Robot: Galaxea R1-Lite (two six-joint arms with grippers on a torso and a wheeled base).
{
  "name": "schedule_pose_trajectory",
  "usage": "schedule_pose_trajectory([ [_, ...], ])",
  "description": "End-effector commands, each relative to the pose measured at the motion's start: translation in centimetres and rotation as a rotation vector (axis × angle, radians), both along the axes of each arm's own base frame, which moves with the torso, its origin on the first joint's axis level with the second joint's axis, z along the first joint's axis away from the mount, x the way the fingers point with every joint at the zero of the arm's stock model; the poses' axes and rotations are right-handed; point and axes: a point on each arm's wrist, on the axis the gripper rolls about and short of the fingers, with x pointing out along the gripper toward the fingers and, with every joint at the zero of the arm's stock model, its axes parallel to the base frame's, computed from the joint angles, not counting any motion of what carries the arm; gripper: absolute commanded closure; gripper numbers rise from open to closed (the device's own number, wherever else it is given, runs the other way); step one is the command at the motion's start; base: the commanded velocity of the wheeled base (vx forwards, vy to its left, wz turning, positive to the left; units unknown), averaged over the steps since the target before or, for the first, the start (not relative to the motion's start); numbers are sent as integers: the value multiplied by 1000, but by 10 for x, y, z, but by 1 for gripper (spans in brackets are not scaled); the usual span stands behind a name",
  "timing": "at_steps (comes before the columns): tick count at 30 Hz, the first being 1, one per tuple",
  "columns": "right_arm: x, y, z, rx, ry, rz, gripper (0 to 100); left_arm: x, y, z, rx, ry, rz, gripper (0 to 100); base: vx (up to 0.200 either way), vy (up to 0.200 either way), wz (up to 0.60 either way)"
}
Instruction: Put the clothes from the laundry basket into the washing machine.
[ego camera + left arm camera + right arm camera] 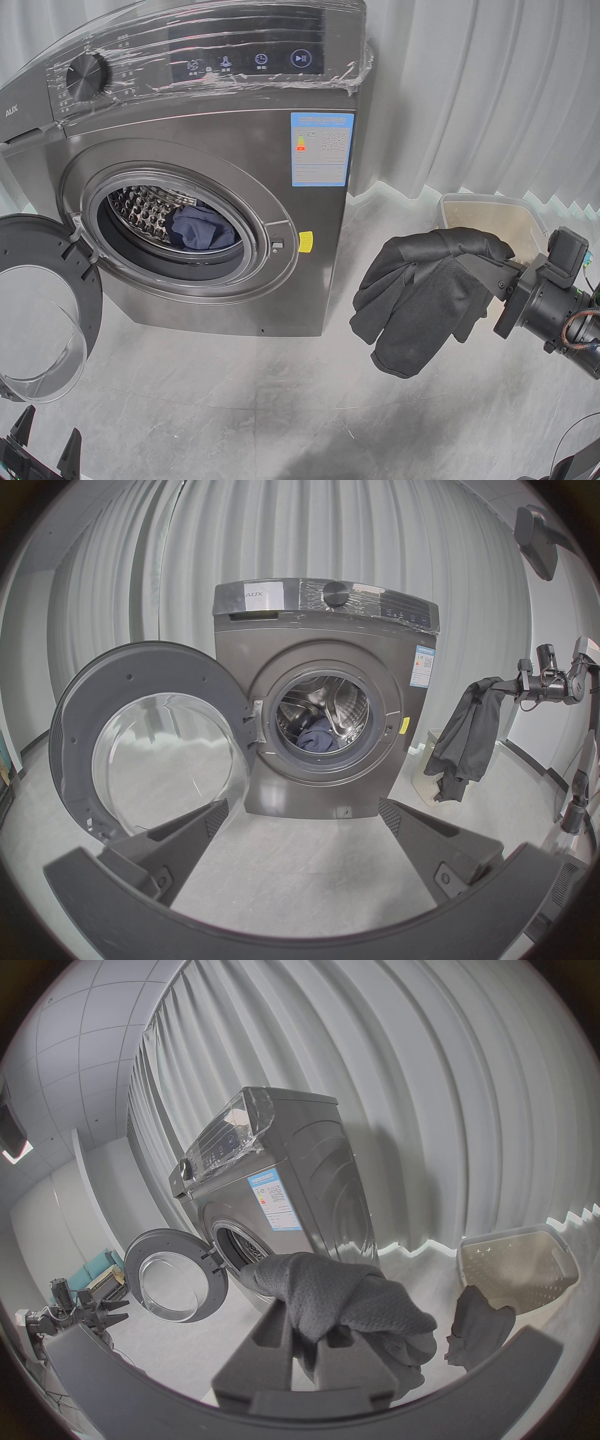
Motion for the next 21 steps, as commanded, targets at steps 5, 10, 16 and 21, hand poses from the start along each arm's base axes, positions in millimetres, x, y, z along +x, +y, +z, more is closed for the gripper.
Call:
schedule_pose_trajectory([
  [5,0,0,-1,-2,3,1,100,0,0,-4,0,-4,0,0,0,80,0],
  [10,1,1,-1,-2,5,1,100,0,0,-4,0,-4,0,0,-80,0,0],
  [16,1,1,-1,-1,6,2,100,0,0,-4,-2,-4,0,0,-200,0,0],
  [21,0,1,-2,-1,8,1,100,0,0,-4,-2,-4,0,0,-40,0,0],
])
